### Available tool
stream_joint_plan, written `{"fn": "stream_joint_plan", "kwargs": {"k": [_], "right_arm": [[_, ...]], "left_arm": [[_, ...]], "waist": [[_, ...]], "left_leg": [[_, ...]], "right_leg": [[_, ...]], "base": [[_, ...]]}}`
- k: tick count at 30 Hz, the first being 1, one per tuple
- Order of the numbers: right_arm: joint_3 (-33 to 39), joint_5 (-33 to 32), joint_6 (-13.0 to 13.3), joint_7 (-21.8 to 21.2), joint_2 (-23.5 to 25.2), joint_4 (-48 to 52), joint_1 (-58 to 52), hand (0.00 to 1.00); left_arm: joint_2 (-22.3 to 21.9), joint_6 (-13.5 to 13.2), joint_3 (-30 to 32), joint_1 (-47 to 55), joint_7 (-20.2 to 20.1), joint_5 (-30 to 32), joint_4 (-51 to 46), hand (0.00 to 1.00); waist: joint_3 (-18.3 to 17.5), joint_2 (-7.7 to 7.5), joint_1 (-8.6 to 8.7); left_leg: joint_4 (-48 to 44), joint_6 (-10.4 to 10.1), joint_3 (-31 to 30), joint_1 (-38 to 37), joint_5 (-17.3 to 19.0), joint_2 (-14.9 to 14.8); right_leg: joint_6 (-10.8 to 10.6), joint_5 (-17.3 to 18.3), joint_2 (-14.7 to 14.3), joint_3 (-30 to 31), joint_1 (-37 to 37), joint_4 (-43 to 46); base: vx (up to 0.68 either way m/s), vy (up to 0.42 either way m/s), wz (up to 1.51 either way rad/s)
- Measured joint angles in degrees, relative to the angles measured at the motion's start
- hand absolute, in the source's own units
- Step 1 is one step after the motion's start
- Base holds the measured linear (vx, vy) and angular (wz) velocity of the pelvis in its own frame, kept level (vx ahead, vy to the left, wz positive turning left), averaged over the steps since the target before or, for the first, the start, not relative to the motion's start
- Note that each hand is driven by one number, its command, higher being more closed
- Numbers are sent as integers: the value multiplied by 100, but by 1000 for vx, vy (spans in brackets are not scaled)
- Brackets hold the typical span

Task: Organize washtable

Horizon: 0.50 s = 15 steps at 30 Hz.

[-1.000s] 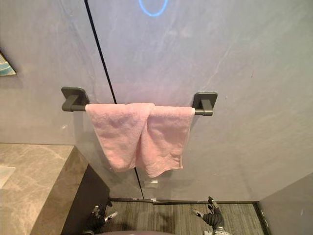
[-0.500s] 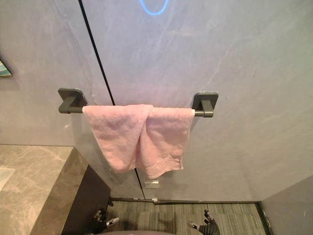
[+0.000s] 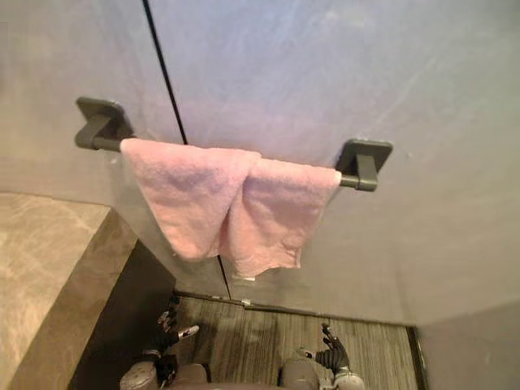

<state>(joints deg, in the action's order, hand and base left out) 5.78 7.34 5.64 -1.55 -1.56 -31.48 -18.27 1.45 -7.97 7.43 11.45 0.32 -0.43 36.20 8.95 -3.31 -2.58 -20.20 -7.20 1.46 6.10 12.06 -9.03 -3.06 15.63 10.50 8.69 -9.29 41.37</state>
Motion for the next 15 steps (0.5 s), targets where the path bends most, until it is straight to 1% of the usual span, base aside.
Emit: {"fn": "stream_joint_plan", "kwargs": {"k": [1,2,3,4,5,6,7,8,9,10,11,12,13,14,15], "right_arm": [[-15,-4,0,-4,0,127,60,0],[-47,-7,13,-2,-12,268,193,0],[-77,-9,13,1,-63,305,252,0],[-240,-64,18,7,-251,368,377,0],[-249,-87,29,9,-295,373,396,0],[-238,-142,25,17,-414,367,413,0],[-236,-217,22,31,-507,366,386,0],[-234,-260,24,39,-574,355,369,0],[-239,-277,29,63,-682,234,471,0],[-250,-279,26,68,-710,155,558,0],[-202,-281,17,160,-698,127,673,0],[-172,-282,15,191,-632,139,719,0],[-175,-281,15,188,-593,139,717,0],[-184,-281,14,187,-523,143,684,0],[-199,-280,14,187,-484,145,629,0]], "left_arm": [[22,-2,2,4,46,-3,-17,0],[23,2,-3,10,117,-1,-10,0],[-4,4,-15,13,116,-1,-10,0],[-130,3,-52,46,121,-4,-9,0],[-184,1,-104,44,109,-2,-13,0],[-252,-18,-248,-2,125,-4,-48,0],[-304,-11,-380,-29,132,-5,-43,0],[-328,-13,-520,-25,141,-9,-55,0],[-380,-11,-599,-23,135,-95,-66,0],[-398,-4,-589,4,136,-190,-65,0],[-385,4,-580,-1,138,-244,-66,0],[-321,2,-580,-34,134,-242,-99,0],[-289,2,-579,-33,134,-239,-149,0],[-250,3,-579,0,131,-239,-273,0],[-213,2,-576,97,123,-238,-376,0]], "waist": [[-24,-35,-5],[-93,-142,-8],[-88,-117,-9],[-62,15,-129],[-47,27,-158],[-40,93,-84],[-39,175,24],[-33,194,71],[-31,323,68],[-26,352,20],[-23,340,58],[49,194,74],[69,152,69],[56,138,78],[56,108,95]], "left_leg": [[-177,-146,-140,209,-15,-81],[-317,-336,-328,496,-112,-194],[-272,-453,-398,552,-189,-226],[0,-586,-586,564,-452,-411],[90,-589,-620,564,-594,-435],[349,-435,-783,670,-1040,-471],[541,-206,-857,780,-1419,-500],[902,30,-783,828,-1943,-535],[1193,-58,-453,838,-2223,-665],[1078,-146,-147,855,-2127,-670],[673,-187,308,963,-1855,-579],[-112,-36,596,1125,-1402,-396],[-517,68,693,1162,-1186,-330],[-1124,226,800,1150,-791,-274],[-1633,262,971,955,-354,-251]], "right_leg": [[-5,3,70,436,13,-31],[-505,420,-107,903,214,-304],[-604,642,-207,945,271,-421],[-651,1081,-413,926,375,-563],[-594,1218,-468,883,399,-552],[-413,1432,-502,470,465,-514],[-372,1449,-578,49,516,-485],[-264,1392,-636,-252,500,-509],[31,1245,-764,-658,528,-701],[230,1180,-775,-893,529,-843],[416,1090,-753,-1226,515,-1016],[556,1005,-651,-1594,513,-1112],[610,975,-628,-1739,562,-1151],[699,922,-624,-2012,666,-1268],[755,891,-662,-2362,815,-1407]], "base": [[-78,-588,72],[-101,-629,60],[-131,-649,55],[-106,-432,38],[-169,-531,91],[-209,-515,139],[-236,-490,193],[-290,-459,177],[-238,-322,132],[-248,-342,106],[-166,-260,116],[-156,-263,125],[-102,-240,132],[-63,-193,126],[-42,-162,134]]}}
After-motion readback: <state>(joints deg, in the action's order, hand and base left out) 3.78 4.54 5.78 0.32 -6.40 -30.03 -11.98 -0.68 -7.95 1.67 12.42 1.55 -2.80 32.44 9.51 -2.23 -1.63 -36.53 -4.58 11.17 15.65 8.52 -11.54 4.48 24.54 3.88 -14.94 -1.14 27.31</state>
